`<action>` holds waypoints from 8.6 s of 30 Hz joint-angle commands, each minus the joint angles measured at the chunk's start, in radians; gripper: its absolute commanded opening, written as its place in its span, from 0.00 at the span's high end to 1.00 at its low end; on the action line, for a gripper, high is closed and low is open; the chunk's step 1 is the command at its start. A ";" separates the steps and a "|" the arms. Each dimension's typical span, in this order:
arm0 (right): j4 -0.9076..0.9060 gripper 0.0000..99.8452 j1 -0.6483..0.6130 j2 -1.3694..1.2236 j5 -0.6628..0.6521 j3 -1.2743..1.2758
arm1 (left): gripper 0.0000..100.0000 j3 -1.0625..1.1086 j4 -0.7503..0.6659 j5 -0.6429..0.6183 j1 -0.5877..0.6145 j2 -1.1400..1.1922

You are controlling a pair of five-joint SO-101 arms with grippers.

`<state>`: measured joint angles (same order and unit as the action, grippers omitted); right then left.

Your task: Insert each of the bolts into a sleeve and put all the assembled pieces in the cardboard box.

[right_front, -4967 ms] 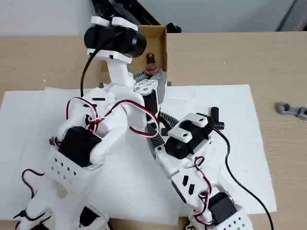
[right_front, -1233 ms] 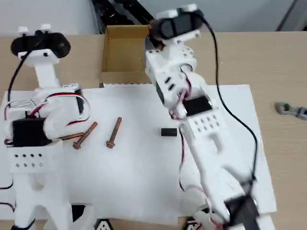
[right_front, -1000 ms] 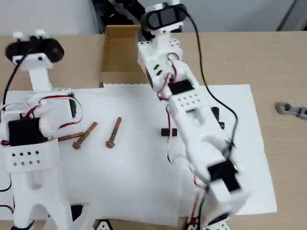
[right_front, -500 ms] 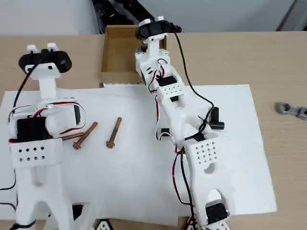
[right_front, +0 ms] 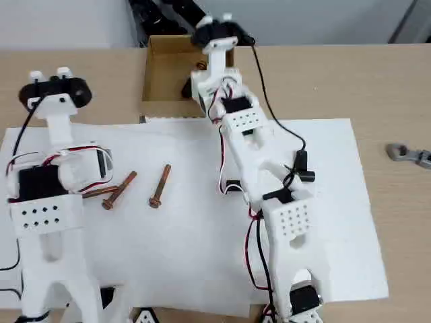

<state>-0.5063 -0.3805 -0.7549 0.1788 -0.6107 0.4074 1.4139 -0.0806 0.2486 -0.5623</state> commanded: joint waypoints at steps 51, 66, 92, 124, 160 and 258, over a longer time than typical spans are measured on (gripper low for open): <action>-1.001 0.99 0.030 1.213 0.023 0.546 | 0.84 0.114 -0.368 -0.660 0.118 0.634; -0.990 0.99 0.030 1.219 0.023 0.578 | 0.84 -0.229 -0.058 -0.687 0.124 0.623; -0.993 0.99 0.030 1.221 0.080 0.654 | 0.84 -0.387 -0.002 -0.824 0.127 0.950; -1.012 0.99 0.021 1.208 0.071 0.655 | 0.99 -0.638 0.199 -0.692 0.124 0.895; -1.135 0.98 -0.058 0.750 -0.474 0.555 | 0.99 -0.381 0.338 0.161 0.127 -0.064; -0.585 1.00 -0.027 1.667 -0.448 1.120 | 0.99 -0.202 0.104 0.061 0.124 -0.278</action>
<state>-1.0572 -0.4035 0.7933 -0.3537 0.5232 0.2079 1.5950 -0.0130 0.3790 -0.8216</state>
